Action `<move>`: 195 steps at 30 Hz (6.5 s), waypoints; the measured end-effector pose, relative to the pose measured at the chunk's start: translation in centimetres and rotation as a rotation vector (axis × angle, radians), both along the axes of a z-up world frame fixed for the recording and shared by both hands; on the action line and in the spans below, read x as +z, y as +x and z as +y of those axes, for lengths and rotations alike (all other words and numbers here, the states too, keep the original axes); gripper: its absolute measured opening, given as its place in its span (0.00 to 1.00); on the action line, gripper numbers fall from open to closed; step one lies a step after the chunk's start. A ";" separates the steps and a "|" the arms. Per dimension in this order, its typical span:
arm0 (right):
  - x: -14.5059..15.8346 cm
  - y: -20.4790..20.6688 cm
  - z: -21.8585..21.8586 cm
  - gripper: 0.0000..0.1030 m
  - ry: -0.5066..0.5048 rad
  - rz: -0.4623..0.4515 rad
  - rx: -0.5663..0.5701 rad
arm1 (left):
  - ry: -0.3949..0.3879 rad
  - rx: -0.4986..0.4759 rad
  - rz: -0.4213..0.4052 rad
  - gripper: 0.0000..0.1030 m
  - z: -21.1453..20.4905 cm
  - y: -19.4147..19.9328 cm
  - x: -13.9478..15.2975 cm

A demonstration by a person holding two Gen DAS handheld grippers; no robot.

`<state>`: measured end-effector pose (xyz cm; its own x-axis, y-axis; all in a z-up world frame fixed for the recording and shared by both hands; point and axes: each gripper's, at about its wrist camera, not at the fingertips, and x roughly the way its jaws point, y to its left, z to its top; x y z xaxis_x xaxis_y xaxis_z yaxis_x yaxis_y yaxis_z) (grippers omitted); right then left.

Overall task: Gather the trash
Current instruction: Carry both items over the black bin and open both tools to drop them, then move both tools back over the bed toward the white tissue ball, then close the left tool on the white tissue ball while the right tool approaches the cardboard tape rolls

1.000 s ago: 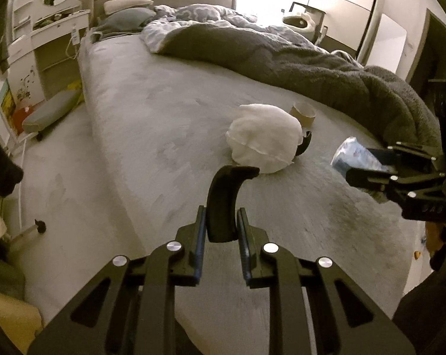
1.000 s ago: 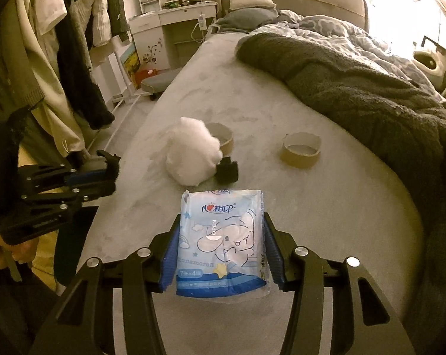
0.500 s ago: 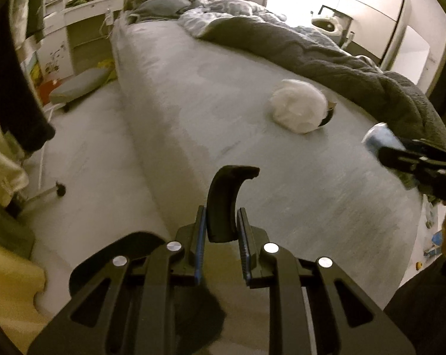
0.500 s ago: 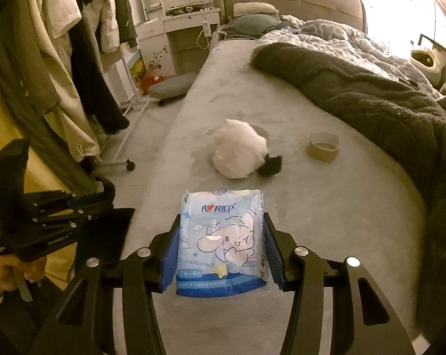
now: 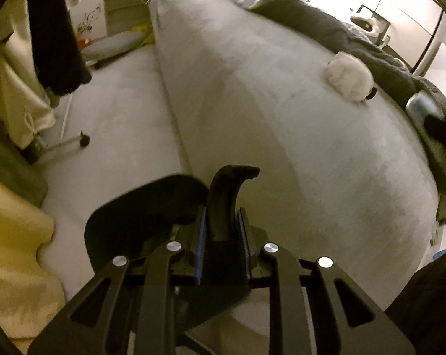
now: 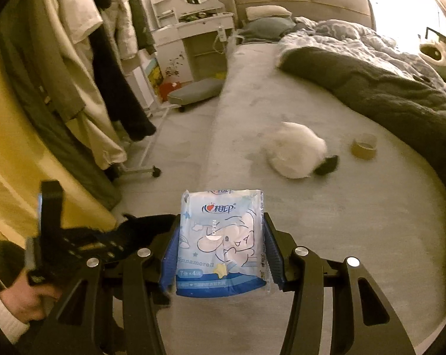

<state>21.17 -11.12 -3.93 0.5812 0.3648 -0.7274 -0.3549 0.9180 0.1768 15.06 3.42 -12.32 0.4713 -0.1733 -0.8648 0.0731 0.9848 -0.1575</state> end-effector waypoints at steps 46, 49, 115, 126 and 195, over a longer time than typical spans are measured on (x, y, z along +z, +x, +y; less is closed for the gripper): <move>-8.3 2.7 18.6 0.50 -0.138 0.187 0.222 | -0.069 0.134 0.277 0.63 9.7 -3.8 -8.6; -9.0 2.8 19.5 0.50 -0.156 0.200 0.230 | -0.073 0.149 0.265 0.65 10.6 -4.2 -8.4; -12.7 4.0 20.9 0.93 -0.190 0.252 0.339 | -0.008 0.134 -0.597 0.95 14.0 -4.4 12.9; -7.2 5.2 15.0 0.96 -0.188 0.042 0.340 | -0.184 0.155 -0.604 0.95 12.4 -0.9 13.3; -3.5 14.2 -18.6 0.97 -0.167 -0.132 -0.157 | -0.229 -0.196 -0.264 0.93 -16.9 15.2 3.3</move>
